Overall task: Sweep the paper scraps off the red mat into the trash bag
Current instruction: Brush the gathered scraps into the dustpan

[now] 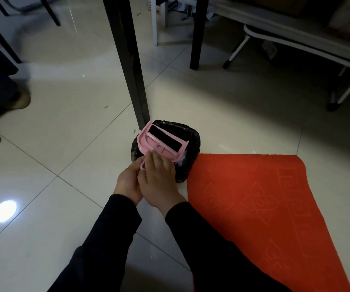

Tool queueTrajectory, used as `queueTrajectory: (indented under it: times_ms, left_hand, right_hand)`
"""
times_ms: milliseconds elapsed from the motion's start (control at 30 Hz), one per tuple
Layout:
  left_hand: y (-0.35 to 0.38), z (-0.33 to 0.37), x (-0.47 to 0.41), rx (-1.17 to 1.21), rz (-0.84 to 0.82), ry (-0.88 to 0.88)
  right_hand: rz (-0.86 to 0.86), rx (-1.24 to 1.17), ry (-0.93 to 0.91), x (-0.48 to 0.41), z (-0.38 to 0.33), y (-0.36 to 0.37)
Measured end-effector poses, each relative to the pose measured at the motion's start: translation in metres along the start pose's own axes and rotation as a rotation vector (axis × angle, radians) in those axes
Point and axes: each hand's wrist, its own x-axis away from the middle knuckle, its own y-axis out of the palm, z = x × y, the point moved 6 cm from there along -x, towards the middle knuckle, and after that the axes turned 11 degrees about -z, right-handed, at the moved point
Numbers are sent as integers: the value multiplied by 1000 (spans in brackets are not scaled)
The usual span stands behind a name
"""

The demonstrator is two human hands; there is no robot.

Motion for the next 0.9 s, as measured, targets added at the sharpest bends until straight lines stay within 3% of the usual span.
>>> queueTrajectory:
  times_ms: [267,400,633,900]
  left_hand:
    - [-5,6,2,-123,-65,-24]
    - [-18,9,3,-130,-62,-10]
    - [-58,5,10,18,84,22]
    - [-50,16,3,-29,108,44]
  right_hand:
    - [6,-24,-20,-1,-5,5]
    - [-15,-186,-52,3,-5,5]
    - [227,-383,-1,1,16,0]
    - [271,-474,82,-2,38,5]
